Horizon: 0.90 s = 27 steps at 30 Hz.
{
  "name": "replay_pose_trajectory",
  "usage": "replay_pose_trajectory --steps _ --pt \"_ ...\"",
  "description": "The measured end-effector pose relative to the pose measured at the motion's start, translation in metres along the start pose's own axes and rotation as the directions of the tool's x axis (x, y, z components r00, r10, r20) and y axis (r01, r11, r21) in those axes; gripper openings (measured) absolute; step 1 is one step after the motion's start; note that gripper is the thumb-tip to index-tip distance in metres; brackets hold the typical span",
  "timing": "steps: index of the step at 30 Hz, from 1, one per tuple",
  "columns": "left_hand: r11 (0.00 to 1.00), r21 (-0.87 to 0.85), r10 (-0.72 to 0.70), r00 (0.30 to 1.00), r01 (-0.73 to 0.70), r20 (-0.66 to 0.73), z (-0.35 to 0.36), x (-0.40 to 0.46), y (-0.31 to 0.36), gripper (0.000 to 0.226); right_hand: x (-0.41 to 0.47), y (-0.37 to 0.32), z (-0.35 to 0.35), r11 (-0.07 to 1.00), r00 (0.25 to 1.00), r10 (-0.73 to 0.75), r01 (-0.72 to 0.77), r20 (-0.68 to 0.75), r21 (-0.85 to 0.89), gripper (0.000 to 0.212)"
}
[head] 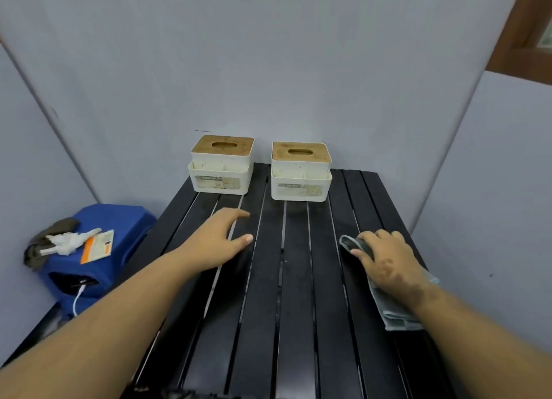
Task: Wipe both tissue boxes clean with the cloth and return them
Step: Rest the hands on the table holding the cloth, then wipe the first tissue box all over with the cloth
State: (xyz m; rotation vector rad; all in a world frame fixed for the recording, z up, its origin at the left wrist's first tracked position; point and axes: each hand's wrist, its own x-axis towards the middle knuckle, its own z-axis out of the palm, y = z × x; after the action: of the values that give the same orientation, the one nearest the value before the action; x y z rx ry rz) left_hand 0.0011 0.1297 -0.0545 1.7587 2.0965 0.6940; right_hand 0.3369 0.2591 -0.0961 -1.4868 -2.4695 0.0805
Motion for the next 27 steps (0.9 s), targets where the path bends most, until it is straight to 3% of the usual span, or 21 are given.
replay_pose_trajectory --steps 4,8,13,16,18,21,23,27 --pt "0.997 -0.076 -0.020 0.998 0.015 -0.061 0.008 0.056 0.010 0.055 0.053 0.002 -0.008 0.953 0.987 0.072 -0.025 -0.146 0.300 0.025" --pt "0.994 -0.107 0.011 0.991 -0.026 -0.134 0.016 0.111 0.026 0.064 0.112 -0.005 -0.025 0.856 0.957 0.107 0.050 -0.270 0.514 0.025" --pt "0.993 -0.092 0.052 0.980 -0.070 -0.194 0.024 0.161 0.031 0.079 0.179 -0.019 -0.030 0.802 0.933 0.094 0.135 -0.346 0.581 0.022" --pt "0.992 -0.103 0.050 0.975 -0.074 -0.218 0.033 0.174 0.025 0.071 0.192 -0.023 -0.016 0.777 0.986 0.008 0.098 -0.166 0.622 0.037" --pt "0.986 -0.142 0.053 0.970 -0.089 -0.237 0.037 0.176 0.020 0.068 0.189 -0.022 0.000 0.739 0.998 -0.054 0.057 -0.025 0.671 0.068" --pt "0.972 -0.209 0.052 0.968 -0.105 -0.246 0.045 0.178 0.014 0.070 0.191 -0.015 0.023 0.766 0.996 -0.085 0.074 -0.013 0.639 0.113" --pt "0.962 -0.256 0.031 0.968 -0.096 -0.248 0.047 0.180 0.013 0.070 0.196 -0.014 0.028 0.770 0.998 -0.053 0.068 -0.042 0.635 0.119" --pt "0.954 -0.293 -0.014 0.968 -0.062 -0.251 0.049 0.182 0.016 0.069 0.200 -0.019 0.027 0.762 0.994 -0.041 0.097 -0.102 0.640 0.108"
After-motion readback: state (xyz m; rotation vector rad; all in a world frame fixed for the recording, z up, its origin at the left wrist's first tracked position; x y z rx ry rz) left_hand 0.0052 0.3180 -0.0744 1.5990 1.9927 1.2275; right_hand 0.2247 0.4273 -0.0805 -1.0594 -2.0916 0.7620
